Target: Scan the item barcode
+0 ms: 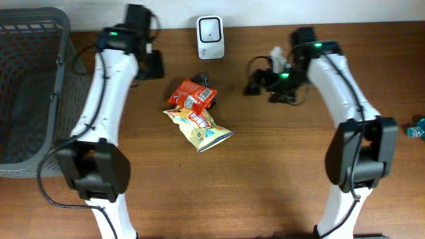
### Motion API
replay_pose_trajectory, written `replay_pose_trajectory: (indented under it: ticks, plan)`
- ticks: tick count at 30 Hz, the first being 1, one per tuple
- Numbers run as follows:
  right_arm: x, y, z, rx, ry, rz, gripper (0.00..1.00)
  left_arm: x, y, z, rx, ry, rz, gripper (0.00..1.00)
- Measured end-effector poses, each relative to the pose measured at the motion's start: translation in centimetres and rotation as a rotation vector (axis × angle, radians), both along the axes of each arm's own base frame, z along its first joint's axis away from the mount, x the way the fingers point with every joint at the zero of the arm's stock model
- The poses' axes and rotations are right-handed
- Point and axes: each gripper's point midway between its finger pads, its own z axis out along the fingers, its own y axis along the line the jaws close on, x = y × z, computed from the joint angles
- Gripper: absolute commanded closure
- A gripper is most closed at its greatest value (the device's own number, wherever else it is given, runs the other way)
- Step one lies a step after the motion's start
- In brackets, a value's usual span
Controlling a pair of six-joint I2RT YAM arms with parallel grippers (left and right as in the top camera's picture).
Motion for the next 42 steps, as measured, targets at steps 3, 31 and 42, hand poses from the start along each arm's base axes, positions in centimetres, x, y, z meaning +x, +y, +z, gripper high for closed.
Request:
replay_pose_trajectory:
  ticks: [3,31,42]
  plan:
    - [1.1,6.7,1.0,0.06,-0.1,0.045,0.0,0.0,1.1,-2.1,0.003,0.055,0.036,0.32]
    - [5.9,3.2,2.4,0.003,-0.111,-0.213,0.96,-0.9,0.9,-6.7,0.018,0.185,0.041,0.12]
    - [-3.2,-8.9,-0.9,-0.323,0.229,-0.25,0.96,-0.7,0.9,-6.6,0.017,0.176,0.041,0.11]
